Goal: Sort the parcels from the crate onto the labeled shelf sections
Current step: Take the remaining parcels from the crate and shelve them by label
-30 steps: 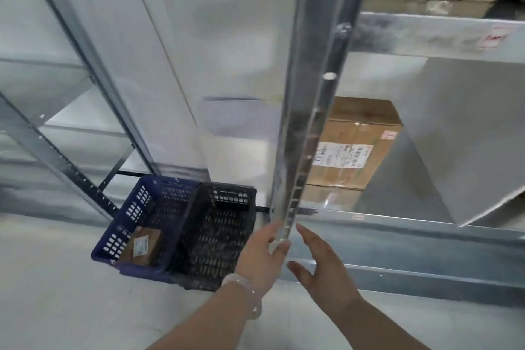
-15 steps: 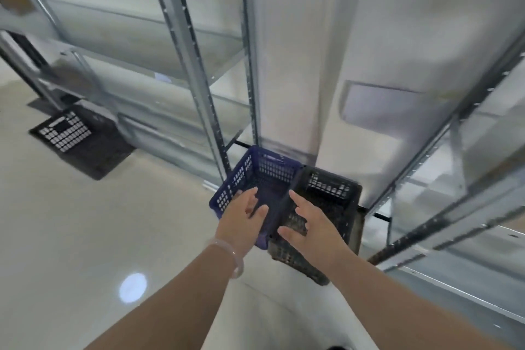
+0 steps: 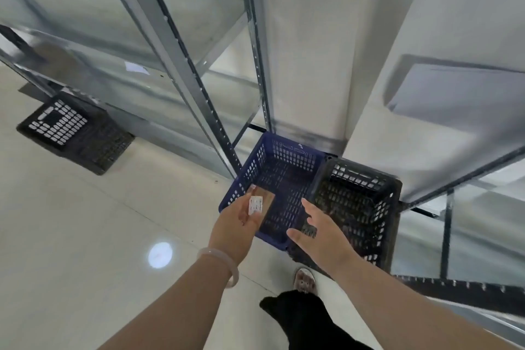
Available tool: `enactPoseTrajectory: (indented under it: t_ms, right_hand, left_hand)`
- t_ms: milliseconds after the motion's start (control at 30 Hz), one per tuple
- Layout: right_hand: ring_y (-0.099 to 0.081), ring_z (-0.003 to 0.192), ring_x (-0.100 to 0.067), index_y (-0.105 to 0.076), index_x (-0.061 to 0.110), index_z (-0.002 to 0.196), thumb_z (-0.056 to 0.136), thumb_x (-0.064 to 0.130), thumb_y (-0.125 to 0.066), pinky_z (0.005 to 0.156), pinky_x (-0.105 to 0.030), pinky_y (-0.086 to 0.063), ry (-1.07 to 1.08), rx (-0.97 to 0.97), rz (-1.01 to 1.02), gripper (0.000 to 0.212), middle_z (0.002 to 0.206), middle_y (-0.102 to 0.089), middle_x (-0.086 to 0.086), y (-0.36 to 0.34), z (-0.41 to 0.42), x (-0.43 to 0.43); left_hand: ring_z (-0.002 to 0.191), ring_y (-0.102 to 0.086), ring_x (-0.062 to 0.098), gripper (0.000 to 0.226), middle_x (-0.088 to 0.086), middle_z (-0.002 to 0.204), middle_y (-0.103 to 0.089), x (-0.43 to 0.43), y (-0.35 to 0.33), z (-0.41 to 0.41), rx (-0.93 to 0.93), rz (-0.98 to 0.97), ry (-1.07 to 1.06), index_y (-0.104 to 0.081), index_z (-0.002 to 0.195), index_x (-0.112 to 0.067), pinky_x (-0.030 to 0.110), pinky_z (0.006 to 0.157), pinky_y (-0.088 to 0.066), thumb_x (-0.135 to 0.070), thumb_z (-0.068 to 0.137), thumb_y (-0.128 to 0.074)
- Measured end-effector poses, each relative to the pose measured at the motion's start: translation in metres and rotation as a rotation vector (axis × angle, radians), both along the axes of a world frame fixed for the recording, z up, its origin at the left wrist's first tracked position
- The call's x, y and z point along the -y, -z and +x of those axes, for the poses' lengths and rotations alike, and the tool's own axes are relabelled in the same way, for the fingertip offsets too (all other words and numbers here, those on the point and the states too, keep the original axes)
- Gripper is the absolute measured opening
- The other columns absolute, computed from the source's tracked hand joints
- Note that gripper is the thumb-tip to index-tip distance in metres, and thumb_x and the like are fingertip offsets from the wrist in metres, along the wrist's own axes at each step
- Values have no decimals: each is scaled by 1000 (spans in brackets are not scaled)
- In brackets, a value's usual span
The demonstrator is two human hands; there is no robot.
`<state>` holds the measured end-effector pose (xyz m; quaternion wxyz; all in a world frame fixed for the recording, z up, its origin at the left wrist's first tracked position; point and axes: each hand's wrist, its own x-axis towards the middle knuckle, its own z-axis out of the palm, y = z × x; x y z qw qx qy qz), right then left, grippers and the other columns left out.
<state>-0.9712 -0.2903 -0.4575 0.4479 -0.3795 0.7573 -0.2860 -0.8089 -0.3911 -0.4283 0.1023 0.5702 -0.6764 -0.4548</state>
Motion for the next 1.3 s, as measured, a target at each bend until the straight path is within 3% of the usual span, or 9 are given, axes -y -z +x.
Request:
enactPoseTrajectory:
  t_ms: [100, 233, 500, 567, 800, 867, 1000, 1167, 1300]
  right_hand:
    - [-34, 140, -13, -22, 35, 152, 88, 46, -65, 114, -36, -32, -35, -30, 48, 78, 153, -33, 7, 18, -32, 34]
    - [-39, 137, -15, -25, 37, 150, 86, 46, -67, 111, -40, -37, 52, -14, 122, 77, 152, -36, 5, 53, -65, 69]
    - [-37, 138, -10, -20, 46, 149, 80, 60, -64, 112, -41, -37, 149, 72, 271, 82, 150, -36, 14, 193, -57, 103]
    - [-38, 137, -10, -20, 42, 150, 86, 50, -64, 112, -39, -37, 175, 69, 347, 78, 151, -37, 11, 238, -41, 108]
    - [-44, 131, -8, -18, 45, 150, 94, 43, -56, 103, -34, -46, 188, 129, 399, 68, 154, -31, 14, 393, 5, 177]
    - [-53, 119, -8, -18, 45, 150, 95, 43, -54, 93, -28, -50, 252, 138, 430, 66, 154, -32, 11, 435, 10, 199]
    - [-38, 138, -17, -15, 37, 154, 96, 44, -53, 107, -31, -37, 290, 160, 528, 69, 159, -25, 3, 511, 17, 222]
    - [-34, 141, -17, -11, 34, 155, 96, 42, -53, 114, -34, -31, 324, 253, 571, 73, 158, -27, 3, 579, 31, 237]
    - [-43, 130, -13, -6, 32, 155, 95, 35, -57, 101, -23, -30, 413, 428, 536, 78, 144, -44, 11, 610, 41, 256]
  left_hand:
    - [90, -59, 3, 25, -23, 96, -56, 41, 9, -26, -1, 16, -4, -51, 123, -33, 4, 63, -45, -24, 99, -53]
    - [112, -59, 16, 42, -10, 117, -58, 83, 49, -48, 8, 110, -35, -49, 140, -23, 32, 94, -53, -22, 99, -54]
    - [90, -54, -4, 40, -24, 103, -58, 162, 197, -54, 102, 258, -1, -51, 134, -31, 25, 90, -47, -17, 98, -57]
    - [99, -58, 5, 37, -12, 113, -64, 180, 246, -52, 132, 284, 45, -56, 132, -30, 36, 95, -52, -19, 97, -58]
    - [108, -61, 13, 41, -10, 123, -62, 238, 423, -43, 281, 274, 172, -54, 132, -37, 35, 101, -49, -24, 93, -59]
    - [116, -59, 17, 48, -7, 131, -58, 246, 473, -40, 364, 316, 230, -49, 137, -36, 40, 107, -46, -26, 92, -61]
    - [132, -44, 26, 51, 3, 144, -43, 261, 546, -38, 531, 276, 279, -41, 146, -29, 42, 114, -34, -24, 96, -52]
    - [151, -7, 29, 94, 1, 163, -10, 273, 598, -46, 626, 318, 330, 9, 147, -54, 50, 122, -12, -3, 92, -48]
    - [133, -42, 36, 115, 6, 147, -40, 278, 621, -59, 560, 362, 122, 21, 125, -78, 58, 103, -42, 0, 83, -51]
